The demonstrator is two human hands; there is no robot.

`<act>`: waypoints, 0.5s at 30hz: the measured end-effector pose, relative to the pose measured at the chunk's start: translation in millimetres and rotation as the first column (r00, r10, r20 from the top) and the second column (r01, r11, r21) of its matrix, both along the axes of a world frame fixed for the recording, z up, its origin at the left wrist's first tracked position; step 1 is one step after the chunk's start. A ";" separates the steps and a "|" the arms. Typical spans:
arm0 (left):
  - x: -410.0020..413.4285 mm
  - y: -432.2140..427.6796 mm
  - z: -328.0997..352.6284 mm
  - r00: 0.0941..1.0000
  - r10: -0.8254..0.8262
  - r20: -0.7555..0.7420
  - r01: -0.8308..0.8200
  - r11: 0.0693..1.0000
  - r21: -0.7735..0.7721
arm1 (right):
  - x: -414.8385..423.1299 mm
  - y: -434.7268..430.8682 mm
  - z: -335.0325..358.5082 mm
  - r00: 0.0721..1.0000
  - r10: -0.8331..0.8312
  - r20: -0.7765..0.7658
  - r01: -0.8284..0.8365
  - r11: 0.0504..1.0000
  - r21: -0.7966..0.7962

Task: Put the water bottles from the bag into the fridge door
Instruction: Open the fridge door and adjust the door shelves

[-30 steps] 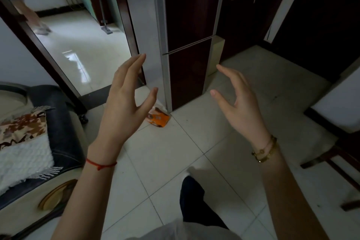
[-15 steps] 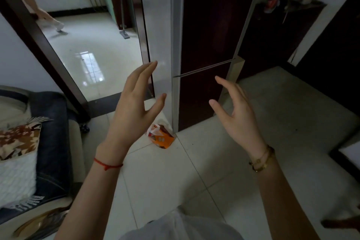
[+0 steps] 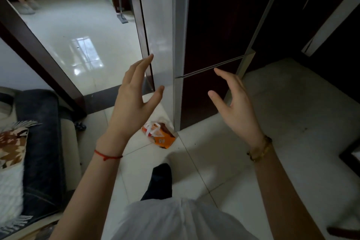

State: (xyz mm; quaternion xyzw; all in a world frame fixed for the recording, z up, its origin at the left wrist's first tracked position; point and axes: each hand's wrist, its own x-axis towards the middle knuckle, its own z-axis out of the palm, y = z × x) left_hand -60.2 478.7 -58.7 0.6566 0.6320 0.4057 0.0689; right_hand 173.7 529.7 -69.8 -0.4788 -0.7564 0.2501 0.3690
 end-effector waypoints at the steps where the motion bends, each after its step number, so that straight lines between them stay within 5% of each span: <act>1: -2.7 13.7 -3.4 1.000 -0.009 0.006 0.009 1.000 -0.009 | -2.6 10.8 -3.4 1.000 -0.012 0.000 0.012 1.000 -0.005; 15: -29.4 257.6 -23.6 0.956 -0.151 0.253 0.185 0.975 -0.120 | -65.0 174.7 -19.5 0.981 -0.193 0.007 0.193 0.979 -0.057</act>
